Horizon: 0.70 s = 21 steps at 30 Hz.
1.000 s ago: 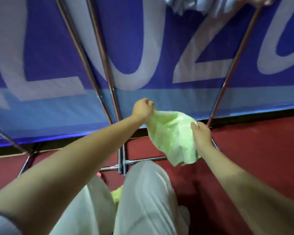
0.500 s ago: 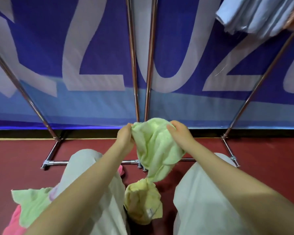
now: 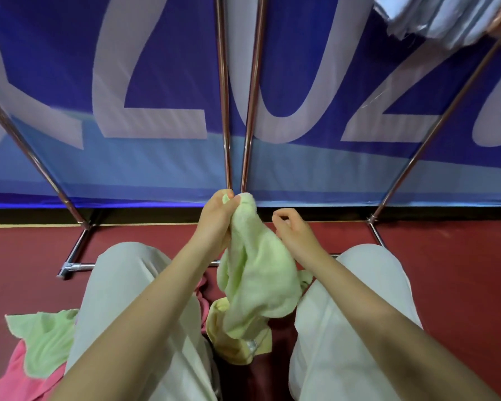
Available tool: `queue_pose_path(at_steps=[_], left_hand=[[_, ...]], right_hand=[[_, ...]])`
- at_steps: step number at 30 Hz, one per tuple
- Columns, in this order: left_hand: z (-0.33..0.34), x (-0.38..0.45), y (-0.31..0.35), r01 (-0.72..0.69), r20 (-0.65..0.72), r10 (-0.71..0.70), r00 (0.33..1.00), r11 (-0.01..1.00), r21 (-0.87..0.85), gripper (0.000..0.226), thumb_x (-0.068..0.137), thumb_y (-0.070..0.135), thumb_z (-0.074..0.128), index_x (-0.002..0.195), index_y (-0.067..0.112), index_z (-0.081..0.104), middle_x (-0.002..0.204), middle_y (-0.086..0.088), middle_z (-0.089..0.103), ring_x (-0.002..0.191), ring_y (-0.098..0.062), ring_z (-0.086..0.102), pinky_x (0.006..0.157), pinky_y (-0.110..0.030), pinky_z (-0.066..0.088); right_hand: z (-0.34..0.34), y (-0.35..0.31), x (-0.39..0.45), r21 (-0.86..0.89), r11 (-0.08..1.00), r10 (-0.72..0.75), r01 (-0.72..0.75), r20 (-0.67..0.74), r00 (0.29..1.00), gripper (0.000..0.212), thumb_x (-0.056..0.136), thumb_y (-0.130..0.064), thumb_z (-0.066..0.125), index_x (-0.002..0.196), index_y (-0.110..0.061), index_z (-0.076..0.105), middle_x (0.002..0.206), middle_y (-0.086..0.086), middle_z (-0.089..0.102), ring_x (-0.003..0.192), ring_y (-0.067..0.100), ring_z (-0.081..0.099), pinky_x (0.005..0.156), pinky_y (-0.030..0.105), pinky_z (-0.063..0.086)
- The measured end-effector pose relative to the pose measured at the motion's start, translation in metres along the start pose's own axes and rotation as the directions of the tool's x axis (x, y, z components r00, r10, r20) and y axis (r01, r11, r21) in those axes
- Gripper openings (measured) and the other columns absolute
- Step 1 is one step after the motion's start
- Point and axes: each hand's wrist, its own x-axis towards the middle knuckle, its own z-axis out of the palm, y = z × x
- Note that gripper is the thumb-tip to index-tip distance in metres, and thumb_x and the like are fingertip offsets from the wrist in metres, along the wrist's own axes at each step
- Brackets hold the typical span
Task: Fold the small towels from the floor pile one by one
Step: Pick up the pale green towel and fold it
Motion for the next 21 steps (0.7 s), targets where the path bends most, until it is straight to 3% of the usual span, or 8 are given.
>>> queue_pose_path(at_steps=[3,6,7,9,11,15,18,21], left_hand=[[0.000,-0.007,0.001,-0.056,0.140,0.049,0.989,0.997,0.051,0.016,0.088,0.017,0.061,0.076,0.025,0.056,0.080,-0.013,0.055,0.071,-0.023,0.055,0.067,-0.034,0.047],[0.001,-0.013,0.001,-0.149,0.185,0.129,0.974,0.984,0.095,0.020,0.098,0.006,0.049,0.088,0.020,0.058,0.075,-0.010,0.057,0.062,-0.019,0.053,0.058,-0.029,0.046],[0.001,-0.014,0.001,-0.165,0.185,0.145,0.972,0.982,0.096,0.021,0.099,0.005,0.047,0.090,0.019,0.060,0.075,-0.009,0.058,0.062,-0.018,0.052,0.058,-0.029,0.045],[-0.001,-0.012,0.001,-0.183,0.181,0.161,0.970,0.977,0.106,0.022,0.099,0.010,0.049,0.091,0.024,0.065,0.076,-0.010,0.057,0.064,-0.020,0.050,0.061,-0.031,0.043],[-0.006,-0.009,-0.001,-0.201,0.145,0.178,0.973,0.967,0.157,0.027,0.097,0.015,0.051,0.088,0.033,0.068,0.069,-0.004,0.052,0.063,-0.017,0.044,0.059,-0.030,0.038],[-0.012,-0.001,0.001,-0.286,0.090,0.276,0.957,0.840,0.461,0.025,0.099,0.015,0.048,0.090,0.031,0.065,0.068,0.008,0.050,0.055,0.000,0.041,0.055,-0.013,0.035],[-0.016,0.003,0.002,-0.275,0.153,0.229,0.961,0.762,0.587,0.016,0.096,0.023,0.057,0.083,0.027,0.064,0.079,0.015,0.062,0.066,0.009,0.053,0.065,-0.005,0.039],[-0.018,0.006,-0.007,-0.282,0.266,0.136,0.954,0.702,0.654,0.021,0.092,0.028,0.065,0.072,0.023,0.061,0.059,0.018,0.055,0.055,0.005,0.045,0.056,-0.010,0.035]], right_hand=[[0.001,-0.003,-0.003,0.107,0.986,-0.137,0.127,0.086,0.987,0.039,0.097,-0.016,0.050,0.135,-0.026,0.046,0.099,-0.002,0.051,0.081,0.005,0.053,0.075,0.006,0.042],[0.002,0.000,-0.003,0.037,0.968,-0.252,0.250,0.184,0.950,0.026,0.093,-0.009,0.054,0.115,-0.021,0.061,0.121,-0.003,0.049,0.112,0.007,0.050,0.097,0.015,0.038],[0.002,0.001,-0.003,0.034,0.969,-0.247,0.246,0.212,0.945,0.019,0.093,-0.009,0.054,0.104,-0.022,0.063,0.121,-0.005,0.051,0.113,0.006,0.051,0.096,0.016,0.039],[0.002,0.001,-0.004,0.038,0.972,-0.233,0.230,0.216,0.948,0.019,0.094,-0.011,0.053,0.081,-0.023,0.059,0.097,-0.006,0.055,0.088,0.004,0.054,0.079,0.017,0.043],[0.001,0.002,-0.003,0.025,0.973,-0.232,0.231,0.157,0.960,0.024,0.096,-0.014,0.051,0.072,-0.015,0.051,0.072,-0.001,0.048,0.065,0.009,0.043,0.062,0.026,0.037],[-0.004,-0.001,0.003,-0.013,0.980,-0.201,0.201,-0.012,0.980,0.032,0.095,-0.015,0.053,0.064,-0.018,0.047,0.063,-0.006,0.045,0.057,0.000,0.041,0.061,0.025,0.034],[-0.023,-0.003,0.008,0.198,0.970,-0.103,0.141,-0.192,0.976,0.030,0.093,-0.019,0.057,0.064,-0.016,0.050,0.066,0.005,0.047,0.065,0.012,0.044,0.066,0.030,0.035],[-0.041,0.001,0.008,0.334,0.936,-0.010,0.114,-0.297,0.955,0.029,0.091,-0.023,0.059,0.075,0.002,0.055,0.075,0.011,0.048,0.071,0.020,0.043,0.068,0.032,0.035]])
